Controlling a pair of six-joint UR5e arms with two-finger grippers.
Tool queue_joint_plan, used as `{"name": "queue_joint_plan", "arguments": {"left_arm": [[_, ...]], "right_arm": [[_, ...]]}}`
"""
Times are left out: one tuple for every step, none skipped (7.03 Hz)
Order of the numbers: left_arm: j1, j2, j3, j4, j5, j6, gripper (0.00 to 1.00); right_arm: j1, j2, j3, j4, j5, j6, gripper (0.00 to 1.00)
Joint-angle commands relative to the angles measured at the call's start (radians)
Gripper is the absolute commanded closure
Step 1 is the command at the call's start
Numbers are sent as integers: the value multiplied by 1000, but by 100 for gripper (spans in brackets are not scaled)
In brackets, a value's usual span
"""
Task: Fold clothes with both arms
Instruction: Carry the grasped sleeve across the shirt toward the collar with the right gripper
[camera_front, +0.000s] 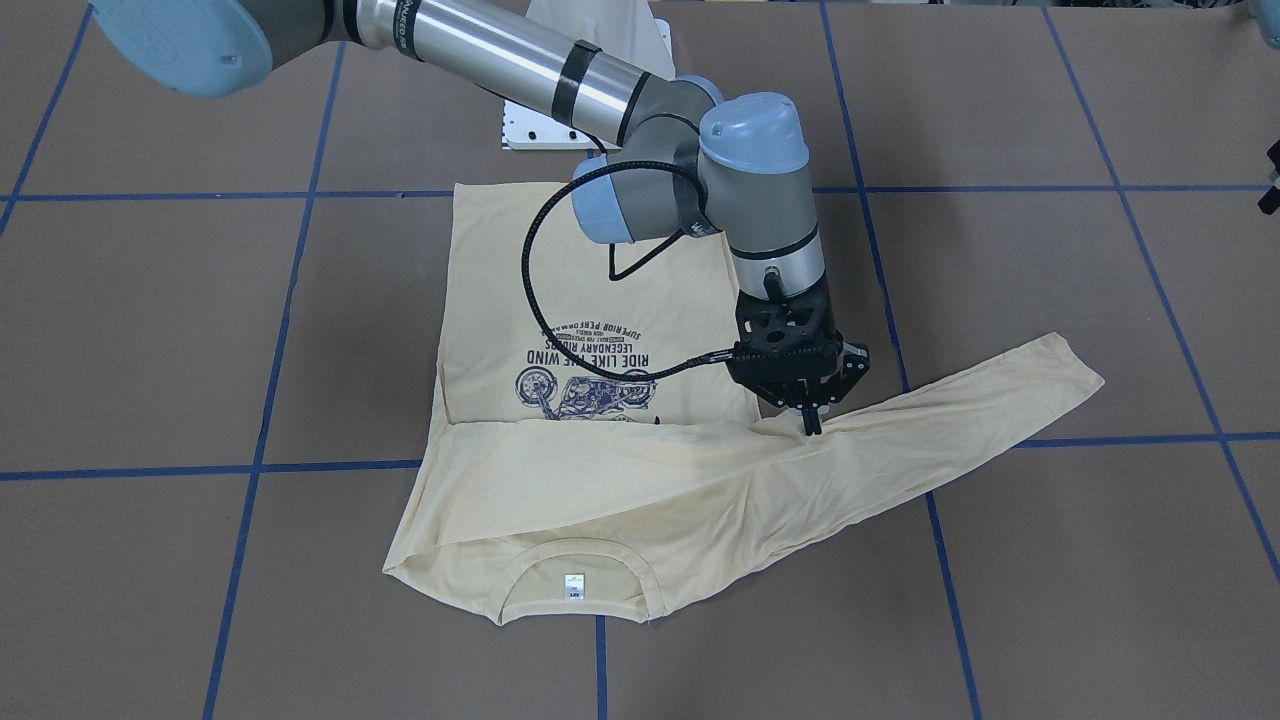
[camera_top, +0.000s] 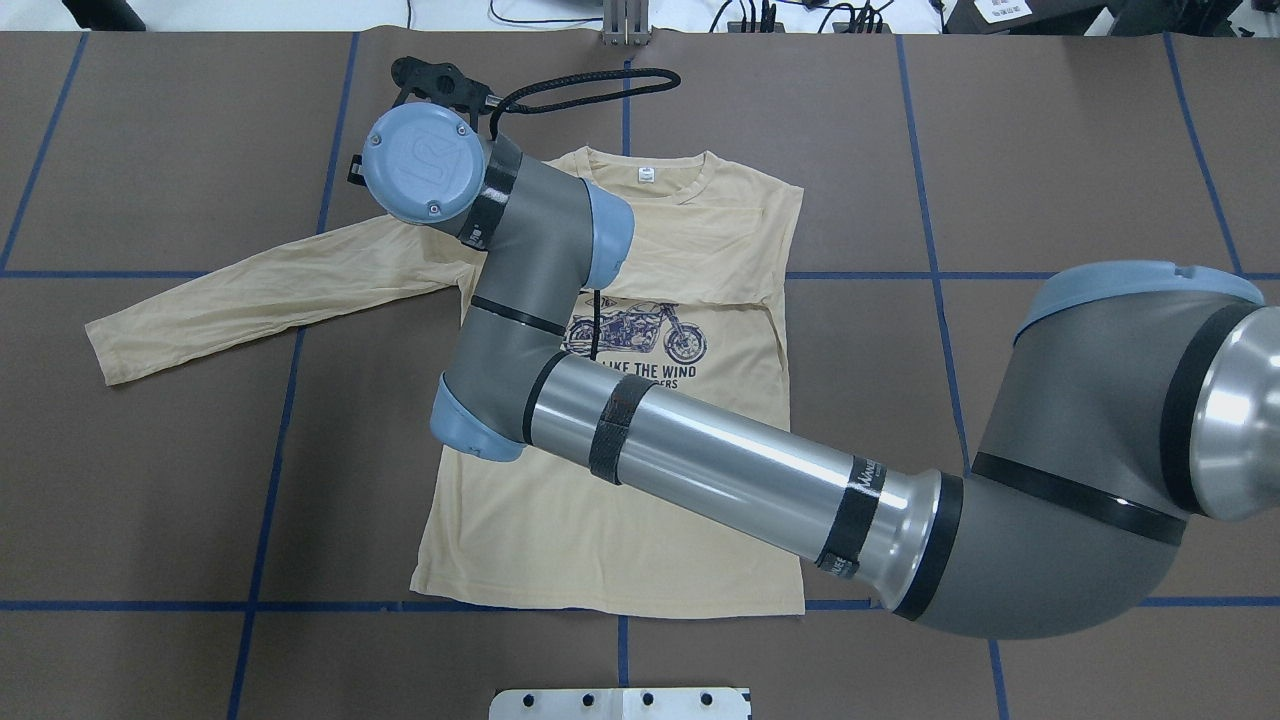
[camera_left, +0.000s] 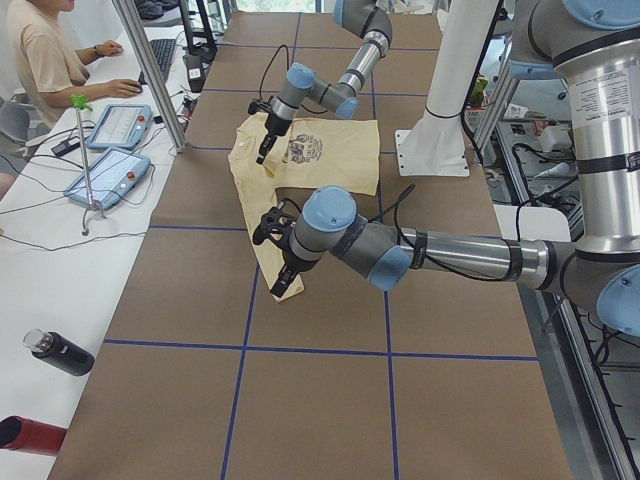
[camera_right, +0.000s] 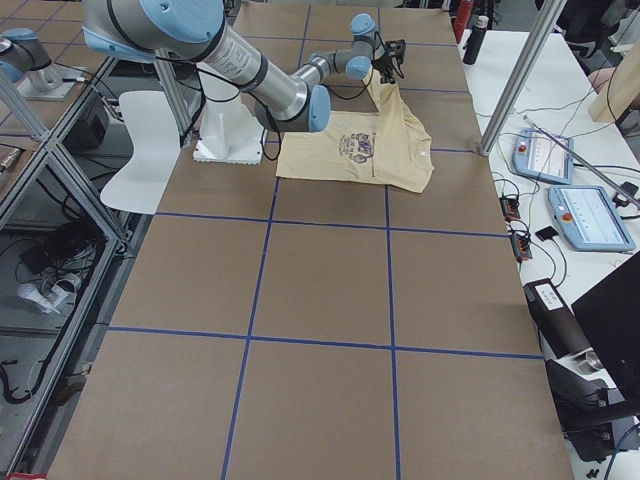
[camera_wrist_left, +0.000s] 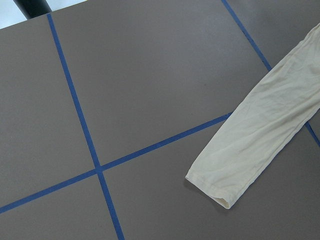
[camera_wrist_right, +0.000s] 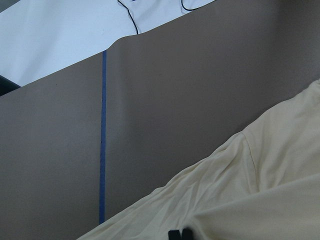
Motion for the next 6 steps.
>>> {"name": "queue_joint_plan", "arguments": {"left_arm": [[2,-3,0,0,-1,-4,1],[2,-3,1,1,-1,-3,1],[8,-3,14,4,-1,-9,1],[56,-12,17,1,-1,-133,0],[137,-24,32,-56,12,-235,0],[156,-38,138,-157,13,-239,1]], "right_arm": [[0,9,-9,2,-9,48,2],[3,18,-11,2,-11,66,1],[8,20,-11,2,-11,69,1],[11,24,-3,-1,-8,122,1],[15,20,12,-6,3,176,1],[17,-81,131,-7,17,188,1]]}}
